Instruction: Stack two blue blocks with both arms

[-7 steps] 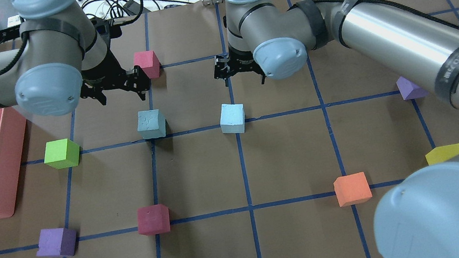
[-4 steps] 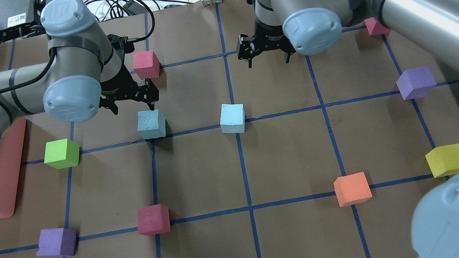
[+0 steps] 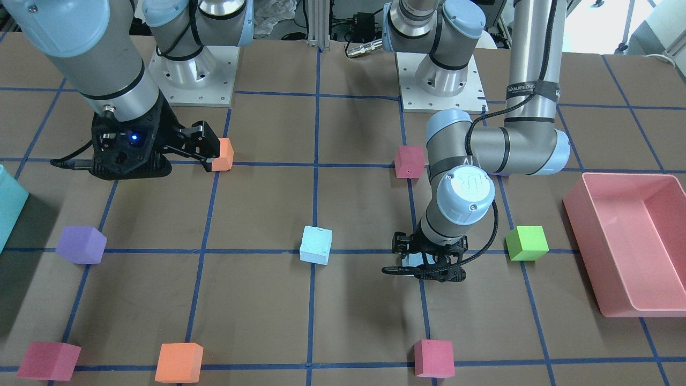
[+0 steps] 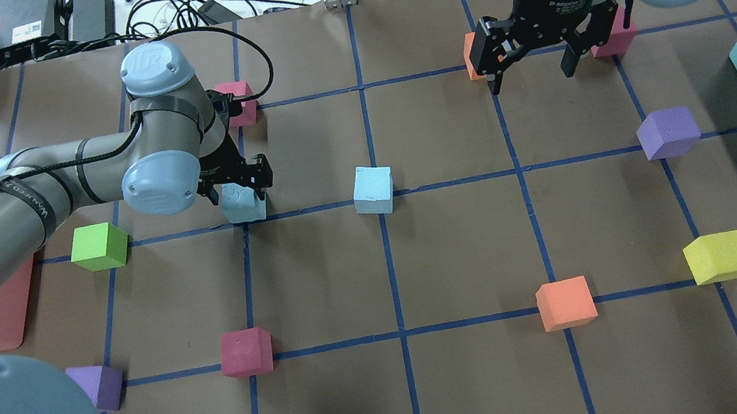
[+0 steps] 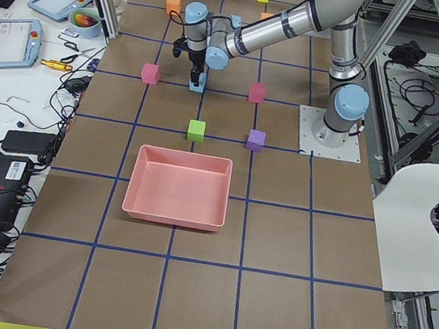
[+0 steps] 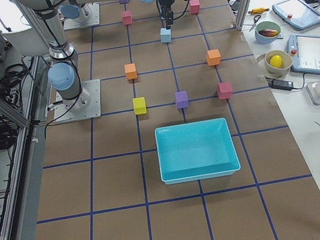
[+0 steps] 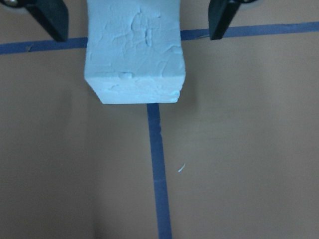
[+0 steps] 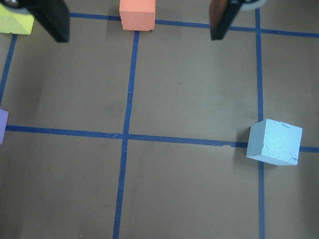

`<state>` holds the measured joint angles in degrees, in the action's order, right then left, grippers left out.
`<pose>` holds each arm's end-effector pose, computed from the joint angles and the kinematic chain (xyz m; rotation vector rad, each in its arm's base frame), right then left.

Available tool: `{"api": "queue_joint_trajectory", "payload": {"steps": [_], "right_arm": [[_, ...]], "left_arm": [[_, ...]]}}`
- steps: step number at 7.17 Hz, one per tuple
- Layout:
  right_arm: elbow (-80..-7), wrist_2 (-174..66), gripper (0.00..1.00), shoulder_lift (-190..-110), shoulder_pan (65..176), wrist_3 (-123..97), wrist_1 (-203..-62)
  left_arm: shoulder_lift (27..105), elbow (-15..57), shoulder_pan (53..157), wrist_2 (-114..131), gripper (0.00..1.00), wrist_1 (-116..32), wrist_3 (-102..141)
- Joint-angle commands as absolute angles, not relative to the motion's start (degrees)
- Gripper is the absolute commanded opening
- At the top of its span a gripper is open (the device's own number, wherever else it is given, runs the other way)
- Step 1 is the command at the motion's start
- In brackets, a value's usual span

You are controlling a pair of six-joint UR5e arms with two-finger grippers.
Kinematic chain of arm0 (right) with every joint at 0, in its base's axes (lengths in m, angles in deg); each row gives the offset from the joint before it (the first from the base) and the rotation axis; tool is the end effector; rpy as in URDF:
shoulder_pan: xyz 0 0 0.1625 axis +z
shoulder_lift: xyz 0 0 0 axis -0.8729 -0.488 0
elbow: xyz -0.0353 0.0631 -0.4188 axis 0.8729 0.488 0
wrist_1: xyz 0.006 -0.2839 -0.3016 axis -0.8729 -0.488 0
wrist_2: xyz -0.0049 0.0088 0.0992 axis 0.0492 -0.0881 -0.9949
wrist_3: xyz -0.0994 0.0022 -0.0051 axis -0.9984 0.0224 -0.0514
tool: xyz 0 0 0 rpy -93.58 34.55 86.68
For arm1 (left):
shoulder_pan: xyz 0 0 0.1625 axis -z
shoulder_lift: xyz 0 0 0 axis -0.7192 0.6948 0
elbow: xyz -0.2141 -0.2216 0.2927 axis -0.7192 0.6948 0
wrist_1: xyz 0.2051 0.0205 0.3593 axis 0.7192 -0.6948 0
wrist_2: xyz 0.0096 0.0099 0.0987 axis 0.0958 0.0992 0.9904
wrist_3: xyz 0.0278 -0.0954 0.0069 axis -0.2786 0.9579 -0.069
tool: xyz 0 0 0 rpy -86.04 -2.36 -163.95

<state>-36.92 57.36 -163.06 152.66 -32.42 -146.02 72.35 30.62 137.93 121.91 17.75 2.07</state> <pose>0.1543 -0.5328 0.4540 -0.1248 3.1019 0.0980 -0.1500 -0.5897 0.2061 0.1201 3.1052 0.0856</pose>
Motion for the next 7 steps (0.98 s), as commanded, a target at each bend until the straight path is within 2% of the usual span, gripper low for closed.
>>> {"api": "queue_joint_trajectory", "payload": {"steps": [1,3,7], "right_arm": [[-37.1,57.5,1.0,-163.7,152.1,-32.5,-144.7],[-37.1,57.5,1.0,-163.9,152.0,-32.1,-145.2],[-37.1,57.6,1.0,-165.3,151.4,-32.0,-143.3]], "left_arm": [[72.3,30.4,138.1,121.8,0.28,18.3,1.3],[71.2,28.4,139.3,118.7,0.17,17.1,2.9],[70.6,16.3,151.1,116.5,0.18,7.0,15.7]]}}
